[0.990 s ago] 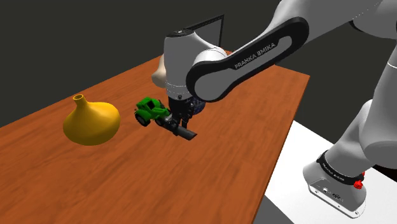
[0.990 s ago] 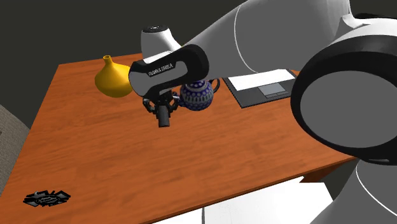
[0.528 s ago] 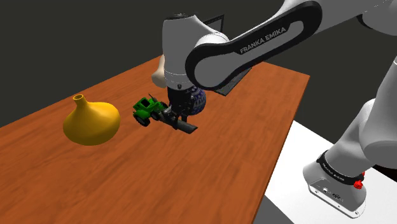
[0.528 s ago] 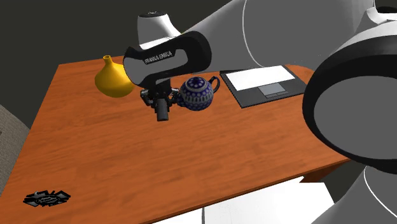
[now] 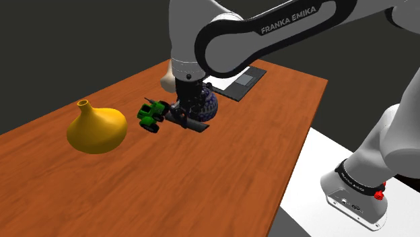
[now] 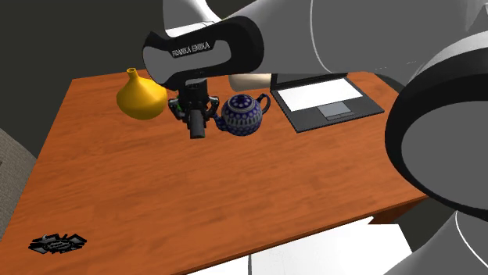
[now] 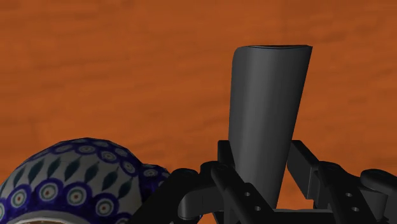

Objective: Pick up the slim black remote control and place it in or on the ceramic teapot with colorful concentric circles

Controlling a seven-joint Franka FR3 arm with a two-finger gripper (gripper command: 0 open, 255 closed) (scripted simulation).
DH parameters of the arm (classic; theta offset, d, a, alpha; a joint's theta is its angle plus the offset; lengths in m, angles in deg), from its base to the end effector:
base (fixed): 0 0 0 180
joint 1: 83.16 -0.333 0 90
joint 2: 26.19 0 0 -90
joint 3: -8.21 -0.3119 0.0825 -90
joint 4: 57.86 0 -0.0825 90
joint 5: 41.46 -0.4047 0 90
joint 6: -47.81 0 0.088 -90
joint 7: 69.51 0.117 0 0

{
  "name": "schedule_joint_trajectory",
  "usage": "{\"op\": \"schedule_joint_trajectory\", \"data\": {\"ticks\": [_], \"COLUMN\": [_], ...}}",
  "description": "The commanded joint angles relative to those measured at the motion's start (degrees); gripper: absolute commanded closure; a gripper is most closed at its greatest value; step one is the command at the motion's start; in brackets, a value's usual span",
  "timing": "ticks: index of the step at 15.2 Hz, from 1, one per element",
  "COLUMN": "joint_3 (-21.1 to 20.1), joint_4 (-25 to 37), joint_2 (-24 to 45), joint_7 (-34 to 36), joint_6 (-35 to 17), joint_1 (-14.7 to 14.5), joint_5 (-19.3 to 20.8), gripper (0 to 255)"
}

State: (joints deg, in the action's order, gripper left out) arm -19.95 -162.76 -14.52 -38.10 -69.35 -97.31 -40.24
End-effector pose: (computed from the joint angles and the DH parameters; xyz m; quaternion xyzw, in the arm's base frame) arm 0.4757 0.4135 0.4128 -0.9946 -0.0945 0.0091 0.0409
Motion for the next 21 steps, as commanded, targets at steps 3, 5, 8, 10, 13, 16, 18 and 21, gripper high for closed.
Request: {"op": "schedule_joint_trajectory", "data": {"ticks": [3, 5, 8, 10, 13, 16, 18, 21], "joint_3": [-0.1, -0.2, -0.2, -0.3, -0.3, -0.3, -0.4, 0.7], "joint_4": [2.1, 3.3, 5.1, 6.3, 8.4, 10.6, 12.1, 11.8], "joint_2": [-0.9, -1.2, -1.7, -1.9, -2.1, -2.2, -2.2, -2.6], "joint_7": [-0.2, -0.2, -0.2, -0.2, -0.2, -0.1, 0.0, -2.7], "joint_6": [2.9, 4.4, 6.5, 8.0, 10.3, 12.5, 14.1, 14.2], "joint_1": [0.1, 0.1, 0.2, 0.2, 0.2, 0.1, 0.1, 1.7], "joint_5": [-0.5, -0.6, -0.8, -1.0, -1.1, -1.1, -1.1, -1.5], "gripper": [255, 255, 255, 255, 255, 255, 255, 255]}}
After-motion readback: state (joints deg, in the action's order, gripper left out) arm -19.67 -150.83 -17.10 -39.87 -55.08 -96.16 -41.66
